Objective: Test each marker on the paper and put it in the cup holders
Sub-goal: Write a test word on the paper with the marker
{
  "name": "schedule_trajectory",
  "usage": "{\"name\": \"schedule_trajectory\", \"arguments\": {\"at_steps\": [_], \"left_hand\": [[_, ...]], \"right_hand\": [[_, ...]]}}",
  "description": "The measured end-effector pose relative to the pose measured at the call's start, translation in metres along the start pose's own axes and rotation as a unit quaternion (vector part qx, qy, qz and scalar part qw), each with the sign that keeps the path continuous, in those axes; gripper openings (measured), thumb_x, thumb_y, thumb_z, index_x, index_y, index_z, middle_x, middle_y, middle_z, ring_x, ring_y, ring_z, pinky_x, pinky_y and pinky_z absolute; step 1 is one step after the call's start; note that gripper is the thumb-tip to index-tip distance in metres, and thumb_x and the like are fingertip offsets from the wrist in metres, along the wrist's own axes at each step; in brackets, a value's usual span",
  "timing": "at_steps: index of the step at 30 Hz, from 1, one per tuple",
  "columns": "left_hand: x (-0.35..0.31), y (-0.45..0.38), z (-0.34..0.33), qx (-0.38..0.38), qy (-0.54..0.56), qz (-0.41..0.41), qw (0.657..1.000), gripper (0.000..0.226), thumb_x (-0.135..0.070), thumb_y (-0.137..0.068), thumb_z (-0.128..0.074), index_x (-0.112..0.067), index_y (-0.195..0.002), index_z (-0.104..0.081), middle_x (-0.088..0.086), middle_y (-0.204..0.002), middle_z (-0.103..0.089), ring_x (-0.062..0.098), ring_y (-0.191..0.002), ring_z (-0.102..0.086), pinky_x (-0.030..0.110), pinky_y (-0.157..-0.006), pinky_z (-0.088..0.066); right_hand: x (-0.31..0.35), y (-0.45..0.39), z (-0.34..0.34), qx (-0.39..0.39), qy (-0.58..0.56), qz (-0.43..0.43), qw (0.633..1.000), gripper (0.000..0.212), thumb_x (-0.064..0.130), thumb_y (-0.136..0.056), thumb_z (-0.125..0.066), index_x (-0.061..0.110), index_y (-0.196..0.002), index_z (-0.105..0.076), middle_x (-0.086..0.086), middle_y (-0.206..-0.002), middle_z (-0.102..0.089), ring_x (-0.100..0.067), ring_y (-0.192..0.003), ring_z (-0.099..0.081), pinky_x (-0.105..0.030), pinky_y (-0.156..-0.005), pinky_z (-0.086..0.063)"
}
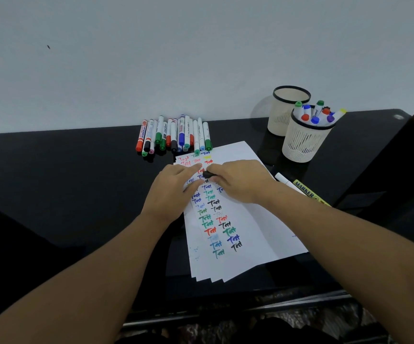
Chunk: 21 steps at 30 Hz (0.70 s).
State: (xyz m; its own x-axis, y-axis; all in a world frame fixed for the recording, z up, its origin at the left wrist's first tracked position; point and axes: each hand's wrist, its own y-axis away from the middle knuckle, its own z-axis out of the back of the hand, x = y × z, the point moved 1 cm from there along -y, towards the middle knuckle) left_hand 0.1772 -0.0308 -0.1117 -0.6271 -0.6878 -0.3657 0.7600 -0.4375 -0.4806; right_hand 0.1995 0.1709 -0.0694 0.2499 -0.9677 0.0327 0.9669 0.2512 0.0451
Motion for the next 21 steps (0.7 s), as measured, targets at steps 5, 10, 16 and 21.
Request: {"name": "schedule_trajectory", "arguments": {"at_steps": [5,10,16,21], "left_hand": [[0.003,0.0,-0.002,-0.011,-0.009,-0.038,0.999,0.036,-0.026,-0.096,-0.069,-0.013,-0.129,-0.068,0.006,-0.109,-0.072,0.025,-0.102,-0.059,0.041,-0.083,-0.052],[0.005,0.0,-0.003,-0.023,-0.013,-0.05,0.998,0.034,-0.024,-0.095,-0.07,-0.011,-0.127,-0.069,0.006,-0.108,-0.072,0.026,-0.101,-0.059,0.039,-0.082,-0.051],[0.004,0.001,-0.002,-0.019,-0.008,-0.052,0.998,0.031,-0.025,-0.098,-0.061,-0.011,-0.124,-0.071,0.005,-0.108,-0.072,0.024,-0.101,-0.058,0.038,-0.084,-0.05],[0.002,-0.001,-0.001,-0.007,0.003,0.024,1.0,0.027,-0.022,-0.099,-0.064,-0.008,-0.121,-0.069,0.006,-0.111,-0.069,0.025,-0.107,-0.056,0.039,-0.088,-0.049]], "right_hand": [[0.003,0.0,0.003,0.018,0.029,-0.009,0.999,0.042,0.056,-0.109,-0.027,0.037,-0.14,-0.048,0.006,-0.085,-0.06,-0.015,-0.08,-0.061,-0.035,-0.066,-0.052],[0.002,-0.001,0.006,-0.011,0.064,-0.015,0.998,0.047,0.063,-0.106,-0.025,0.038,-0.137,-0.051,0.004,-0.088,-0.063,-0.018,-0.079,-0.061,-0.032,-0.059,-0.046],[0.006,0.001,0.008,-0.002,0.065,-0.001,0.998,0.051,0.066,-0.104,-0.028,0.036,-0.138,-0.051,0.003,-0.083,-0.061,-0.018,-0.08,-0.061,-0.033,-0.063,-0.047],[0.003,0.009,0.007,-0.047,-0.068,-0.04,0.996,0.041,0.038,-0.108,-0.038,0.027,-0.146,-0.03,-0.003,-0.095,-0.065,-0.022,-0.078,-0.062,-0.041,-0.067,-0.052]]}}
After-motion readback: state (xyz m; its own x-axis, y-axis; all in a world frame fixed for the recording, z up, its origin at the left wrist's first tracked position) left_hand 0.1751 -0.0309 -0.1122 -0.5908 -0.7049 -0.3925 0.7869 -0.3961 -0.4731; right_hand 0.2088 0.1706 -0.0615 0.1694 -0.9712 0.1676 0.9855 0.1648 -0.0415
